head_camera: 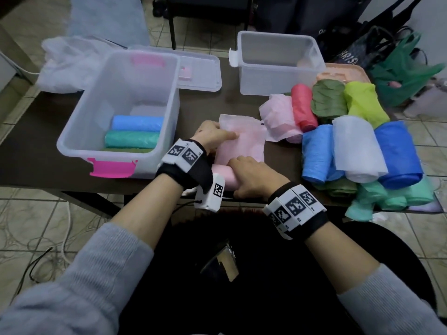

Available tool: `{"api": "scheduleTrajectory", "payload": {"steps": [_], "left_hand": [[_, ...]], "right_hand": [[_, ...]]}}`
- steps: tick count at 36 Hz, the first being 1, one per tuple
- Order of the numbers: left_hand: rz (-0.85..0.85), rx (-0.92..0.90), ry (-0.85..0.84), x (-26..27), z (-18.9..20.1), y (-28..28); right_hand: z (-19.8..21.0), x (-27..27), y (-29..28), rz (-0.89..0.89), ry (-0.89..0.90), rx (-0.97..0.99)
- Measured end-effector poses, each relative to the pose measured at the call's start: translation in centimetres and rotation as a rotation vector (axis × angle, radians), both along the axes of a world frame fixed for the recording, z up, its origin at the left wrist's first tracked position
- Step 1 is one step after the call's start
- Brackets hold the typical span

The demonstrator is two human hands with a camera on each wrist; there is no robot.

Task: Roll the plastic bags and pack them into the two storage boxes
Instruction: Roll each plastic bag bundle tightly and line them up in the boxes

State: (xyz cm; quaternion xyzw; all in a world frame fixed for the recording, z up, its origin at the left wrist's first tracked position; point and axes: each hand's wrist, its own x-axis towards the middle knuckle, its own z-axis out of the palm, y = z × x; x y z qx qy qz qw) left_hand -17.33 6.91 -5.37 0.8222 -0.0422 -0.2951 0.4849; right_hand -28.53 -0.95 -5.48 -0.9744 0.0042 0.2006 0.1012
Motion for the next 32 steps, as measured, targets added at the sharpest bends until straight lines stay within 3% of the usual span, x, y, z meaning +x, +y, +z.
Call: {"api": "scheduleTrajectory", "payload": {"steps": [4, 12, 15, 17, 18, 19, 21, 24, 32], "left_hand": [[0.121, -0.207, -0.032, 0.5, 1.6, -0.1], [0.156, -0.106, -0.329, 2.1, 3.7, -0.4], [0.090, 0.200, -0.743, 1.8, 4.1, -0.8], [-0.119, 0.463, -1.005, 1.0, 4.2, -1.1], [-0.269, 0.537, -1.036, 0.8, 3.8, -1.3], [-0.420, 0.575, -0.984, 0.8, 3.1, -1.6], [-0.633, 0.604, -0.710, 0.9, 1.4, -1.7], [-0.794, 0.663, -0.458, 1.0, -1.0, -1.5], [-0.898, 0.681, -0.367, 1.5, -2.1, -0.5]], "right_hand": [[0.0, -0.4, 0.0, 0.053, 0.003, 0.003], [0.5, 0.4, -0.3, 0.041, -0.038, -0.021], [0.3, 0.7, -0.1, 0.014, -0.004, -0.005], [0.2, 0.7, -0.1, 0.015, -0.002, -0.013], [0.1, 0.6, -0.2, 0.015, -0.004, -0.018], [0.1, 0.6, -0.2, 0.015, -0.007, -0.023], [0.1, 0.5, -0.2, 0.017, -0.013, -0.032], [0.0, 0.4, -0.3, 0.022, -0.017, -0.043], [0.7, 1.0, -0.3, 0.030, 0.035, 0.062]]}}
